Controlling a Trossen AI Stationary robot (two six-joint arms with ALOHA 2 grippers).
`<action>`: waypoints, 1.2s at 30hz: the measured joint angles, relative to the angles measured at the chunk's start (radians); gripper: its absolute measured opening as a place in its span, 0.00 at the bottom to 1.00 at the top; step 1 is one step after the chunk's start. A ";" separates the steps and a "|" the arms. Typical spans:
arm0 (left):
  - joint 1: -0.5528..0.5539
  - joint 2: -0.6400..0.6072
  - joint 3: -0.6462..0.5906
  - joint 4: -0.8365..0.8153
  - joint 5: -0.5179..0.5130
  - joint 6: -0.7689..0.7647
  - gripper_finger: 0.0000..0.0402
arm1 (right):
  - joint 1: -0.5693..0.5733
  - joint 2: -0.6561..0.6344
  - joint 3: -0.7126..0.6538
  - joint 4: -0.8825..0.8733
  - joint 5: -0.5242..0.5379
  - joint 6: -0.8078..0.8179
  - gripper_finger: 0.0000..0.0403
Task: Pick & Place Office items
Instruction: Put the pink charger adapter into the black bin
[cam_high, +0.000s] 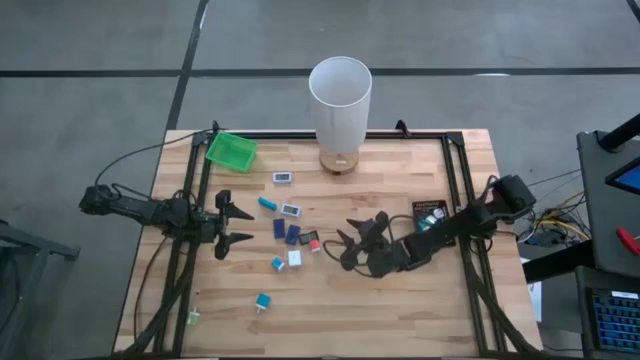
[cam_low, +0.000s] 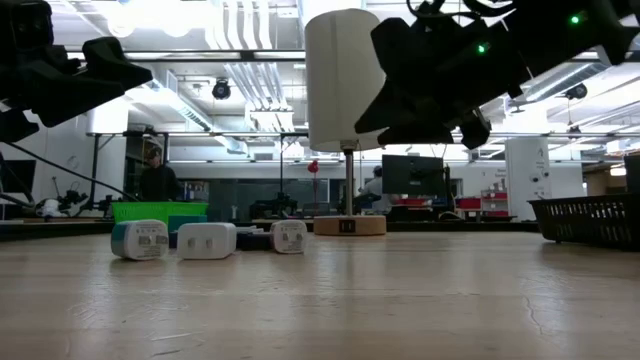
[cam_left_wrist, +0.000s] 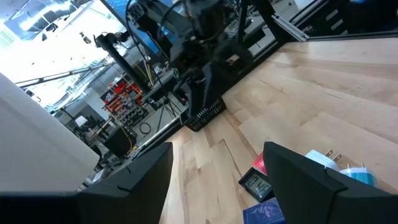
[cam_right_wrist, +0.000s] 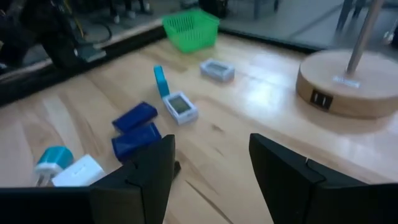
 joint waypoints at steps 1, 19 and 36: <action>0.000 0.000 0.000 0.000 0.000 0.000 0.64 | 0.010 0.021 0.002 0.033 0.019 -0.015 0.51; 0.000 0.002 0.000 0.000 0.000 0.000 0.64 | 0.078 0.384 0.355 0.054 0.248 -0.177 0.51; 0.000 0.011 0.000 0.000 0.000 0.000 0.64 | 0.094 0.574 0.525 0.043 0.298 -0.191 0.51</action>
